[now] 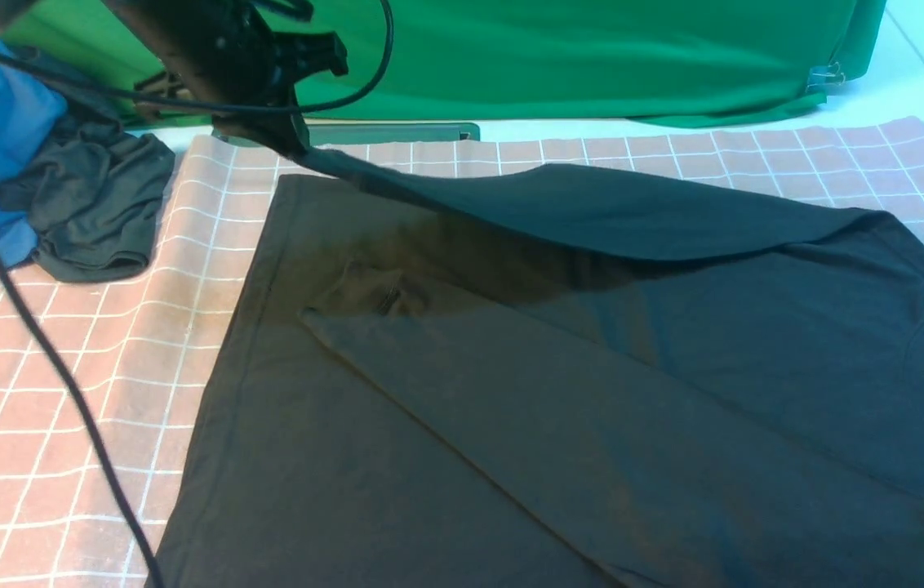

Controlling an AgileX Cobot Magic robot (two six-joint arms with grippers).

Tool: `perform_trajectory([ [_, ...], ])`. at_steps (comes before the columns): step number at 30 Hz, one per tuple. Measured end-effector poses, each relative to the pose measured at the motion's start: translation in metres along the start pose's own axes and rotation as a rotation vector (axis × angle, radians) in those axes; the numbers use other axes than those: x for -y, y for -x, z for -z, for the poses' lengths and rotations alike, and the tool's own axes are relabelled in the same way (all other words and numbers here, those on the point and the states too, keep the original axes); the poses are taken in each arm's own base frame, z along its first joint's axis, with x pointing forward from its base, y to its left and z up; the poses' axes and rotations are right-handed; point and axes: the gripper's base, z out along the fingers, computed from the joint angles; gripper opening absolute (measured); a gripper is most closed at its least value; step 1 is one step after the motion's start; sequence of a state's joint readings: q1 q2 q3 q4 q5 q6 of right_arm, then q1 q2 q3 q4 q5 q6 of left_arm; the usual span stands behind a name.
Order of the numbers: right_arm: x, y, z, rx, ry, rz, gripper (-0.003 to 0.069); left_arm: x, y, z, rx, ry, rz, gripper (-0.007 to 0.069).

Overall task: Fold a long-sleeved shirt over a pink coffee tablecloth.
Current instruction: 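Fold the left side of the dark shirt inward over its body with the left gripper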

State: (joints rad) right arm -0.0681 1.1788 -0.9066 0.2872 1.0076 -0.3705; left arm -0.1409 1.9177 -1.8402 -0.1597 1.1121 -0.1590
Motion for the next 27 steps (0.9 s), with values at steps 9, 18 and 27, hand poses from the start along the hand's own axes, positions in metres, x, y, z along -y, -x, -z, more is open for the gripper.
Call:
perform_trajectory([
  [9, 0.001, 0.003, 0.000, 0.030, -0.012, 0.000, 0.0071, -0.008, -0.051, 0.012, -0.082, -0.002, 0.045, 0.0014],
  [18, 0.003, 0.007, 0.000, 0.072, -0.028, 0.000, 0.0071, -0.018, -0.094, 0.005, -0.129, 0.004, 0.119, 0.0014],
  [27, 0.004, 0.009, 0.001, 0.103, -0.038, -0.026, 0.0076, -0.023, -0.114, 0.000, -0.184, 0.008, 0.148, 0.0014],
])
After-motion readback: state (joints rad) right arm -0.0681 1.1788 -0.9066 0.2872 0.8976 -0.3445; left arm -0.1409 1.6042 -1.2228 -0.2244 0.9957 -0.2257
